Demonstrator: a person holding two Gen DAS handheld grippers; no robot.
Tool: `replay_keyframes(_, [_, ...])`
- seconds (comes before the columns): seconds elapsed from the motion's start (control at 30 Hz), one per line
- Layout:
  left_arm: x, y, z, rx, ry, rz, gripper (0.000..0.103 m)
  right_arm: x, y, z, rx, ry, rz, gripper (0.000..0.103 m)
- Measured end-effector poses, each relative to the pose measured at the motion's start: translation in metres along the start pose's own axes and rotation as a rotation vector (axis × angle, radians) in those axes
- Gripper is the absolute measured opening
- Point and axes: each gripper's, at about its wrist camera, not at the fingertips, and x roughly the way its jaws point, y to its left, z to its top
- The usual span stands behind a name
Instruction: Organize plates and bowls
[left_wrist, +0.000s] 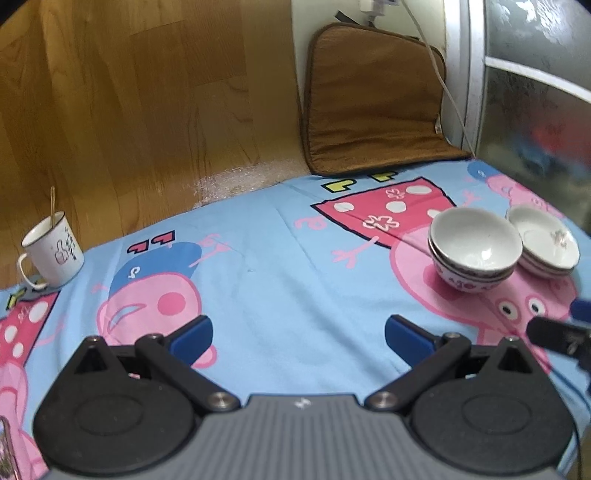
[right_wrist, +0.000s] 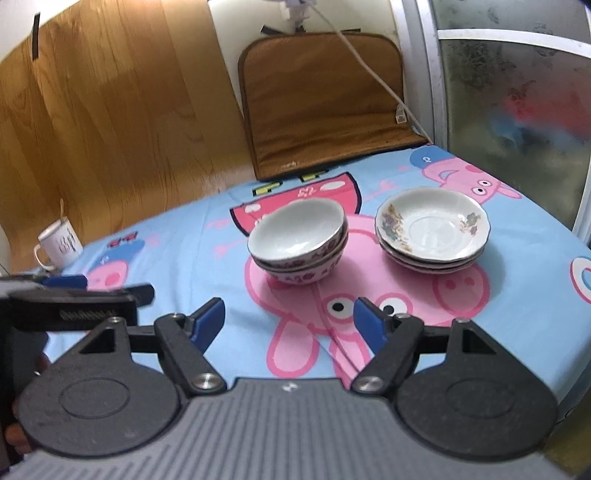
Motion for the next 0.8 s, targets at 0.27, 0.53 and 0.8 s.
replay_keyframes(0.27, [-0.003,0.003,0.001,-0.035,-0.019,0.029,0.103,0.010,-0.009,-0.005,0.025,0.060,-0.005,0.079])
replay_keyframes(0.53, [-0.005,-0.003,-0.002,-0.024,-0.028,0.028,0.103,0.010,-0.011,-0.009,0.029,0.074,-0.041,0.087])
replay_keyframes(0.8, [-0.013,-0.005,-0.006,-0.026,-0.072,0.020,0.103,0.008,-0.013,-0.012,0.039,0.082,-0.046,0.088])
